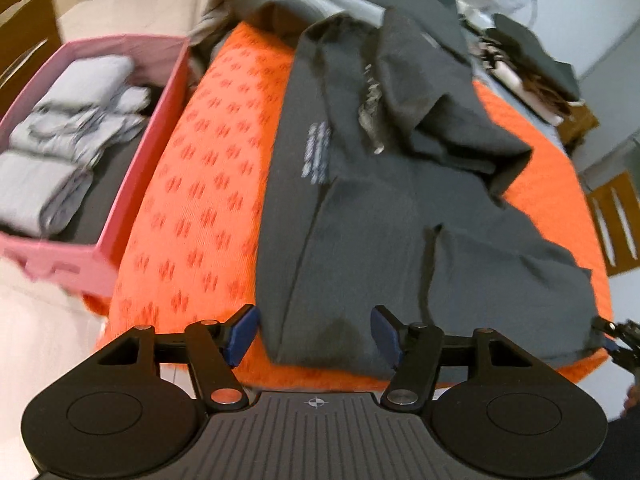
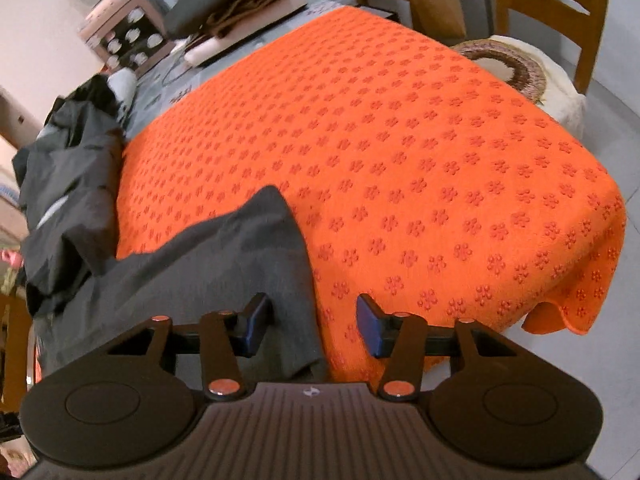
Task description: Fold clothes
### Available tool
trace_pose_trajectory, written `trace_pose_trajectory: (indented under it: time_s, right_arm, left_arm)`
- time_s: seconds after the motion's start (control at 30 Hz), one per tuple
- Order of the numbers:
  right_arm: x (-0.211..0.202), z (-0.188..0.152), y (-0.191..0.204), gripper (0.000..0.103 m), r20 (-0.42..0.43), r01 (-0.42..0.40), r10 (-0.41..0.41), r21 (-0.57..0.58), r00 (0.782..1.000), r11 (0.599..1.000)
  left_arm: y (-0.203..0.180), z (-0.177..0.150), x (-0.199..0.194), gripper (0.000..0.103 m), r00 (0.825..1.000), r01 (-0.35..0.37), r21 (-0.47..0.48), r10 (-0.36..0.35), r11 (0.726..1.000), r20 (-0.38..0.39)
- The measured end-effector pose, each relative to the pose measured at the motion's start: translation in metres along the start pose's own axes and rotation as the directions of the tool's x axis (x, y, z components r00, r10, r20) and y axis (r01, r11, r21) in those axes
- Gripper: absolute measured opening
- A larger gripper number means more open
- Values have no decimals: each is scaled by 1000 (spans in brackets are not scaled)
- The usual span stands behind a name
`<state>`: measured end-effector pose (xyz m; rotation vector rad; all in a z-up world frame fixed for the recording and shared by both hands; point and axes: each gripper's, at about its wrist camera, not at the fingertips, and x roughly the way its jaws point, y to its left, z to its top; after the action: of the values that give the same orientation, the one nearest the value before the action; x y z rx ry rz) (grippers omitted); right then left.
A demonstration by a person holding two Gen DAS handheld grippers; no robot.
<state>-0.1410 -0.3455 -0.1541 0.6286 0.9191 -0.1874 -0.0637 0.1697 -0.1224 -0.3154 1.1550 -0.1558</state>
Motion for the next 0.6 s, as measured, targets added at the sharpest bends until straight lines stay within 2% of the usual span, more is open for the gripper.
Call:
trace_pose_trajectory:
  time_s: [0.03,0.07,0.1,0.13,0.17,0.33,0.47,0.6]
  right_arm:
    - [-1,-2,0,48,0,-1,1,-7,1000,1000]
    - [-2,-3,0,44,3,1,-1,-16,1000,1000]
    - [-3,-3,0,37,5,4,-4,-25,1000,1000]
    - [-3,-3,0,25,1,3,-3,-33,1000,999]
    - [-6,-2,2,7,3,1,-1,-42,1000,999]
    - [-30,-1,33,7,76,-1,8,-96,997,995]
    - [-57,-8,86,7,145,7,23,-200,989,980]
    - [-68,-21,141,7,161,4,43,-285,986,959]
  left_arm:
    - [-1,-4,0,52,1000,-13,-8,13,1000,12]
    - [-3,-8,0,43,999,-32,-8,32,999,30]
    - [-5,-11,0,41,998,-52,-7,52,999,44]
    - [-6,-12,-1,36,997,-62,-12,62,998,51]
    - [-6,-12,-3,34,997,-61,-24,63,998,55]
    - [-11,-1,-27,33,993,-13,0,13,1000,115]
    - [-17,22,-43,34,992,27,75,-36,997,117]
    - [-24,44,-58,39,989,72,140,-89,988,117]
